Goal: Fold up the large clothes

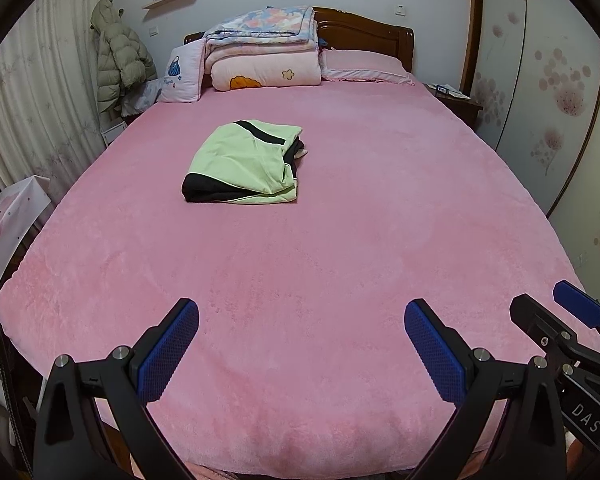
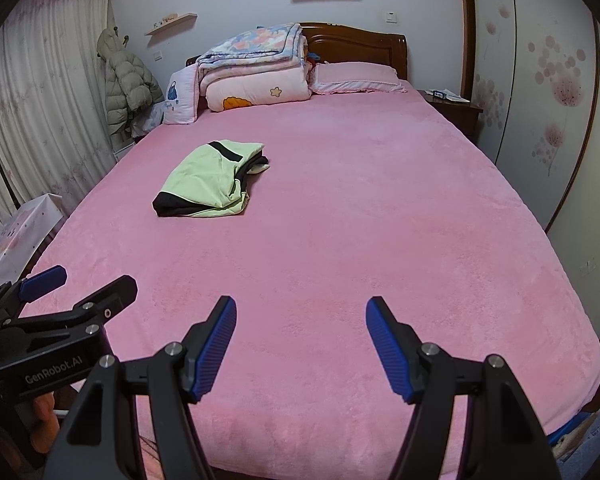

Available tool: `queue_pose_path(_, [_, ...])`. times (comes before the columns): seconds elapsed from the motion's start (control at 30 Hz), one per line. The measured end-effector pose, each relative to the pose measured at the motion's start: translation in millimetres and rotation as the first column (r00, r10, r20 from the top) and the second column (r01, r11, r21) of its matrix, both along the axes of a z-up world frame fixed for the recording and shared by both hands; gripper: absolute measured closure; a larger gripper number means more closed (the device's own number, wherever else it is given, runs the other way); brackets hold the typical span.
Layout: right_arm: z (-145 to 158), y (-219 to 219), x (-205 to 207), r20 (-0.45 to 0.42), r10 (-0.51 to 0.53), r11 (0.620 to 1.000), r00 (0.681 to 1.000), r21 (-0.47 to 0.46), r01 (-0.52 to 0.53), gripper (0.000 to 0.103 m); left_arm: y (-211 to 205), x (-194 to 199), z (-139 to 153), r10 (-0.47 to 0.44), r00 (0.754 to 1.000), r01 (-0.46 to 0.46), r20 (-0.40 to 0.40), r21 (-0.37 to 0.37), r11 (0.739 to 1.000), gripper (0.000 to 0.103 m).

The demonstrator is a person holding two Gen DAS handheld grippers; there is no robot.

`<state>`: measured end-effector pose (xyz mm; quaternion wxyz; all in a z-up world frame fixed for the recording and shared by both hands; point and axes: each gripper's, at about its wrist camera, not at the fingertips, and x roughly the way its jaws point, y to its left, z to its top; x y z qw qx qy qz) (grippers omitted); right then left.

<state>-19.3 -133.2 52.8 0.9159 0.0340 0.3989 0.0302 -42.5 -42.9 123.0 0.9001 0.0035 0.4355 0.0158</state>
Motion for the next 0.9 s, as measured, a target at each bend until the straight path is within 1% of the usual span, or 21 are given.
queue_pose_path(0.9, [-2.8, -1.2, -0.8, -0.008, -0.001, 1.0, 1.0, -0.001, 0.001, 0.035, -3.5, 2.1, -1.9, 0.002, 1.0, -0.002, -0.013, -0.007, 1.0, 0.001])
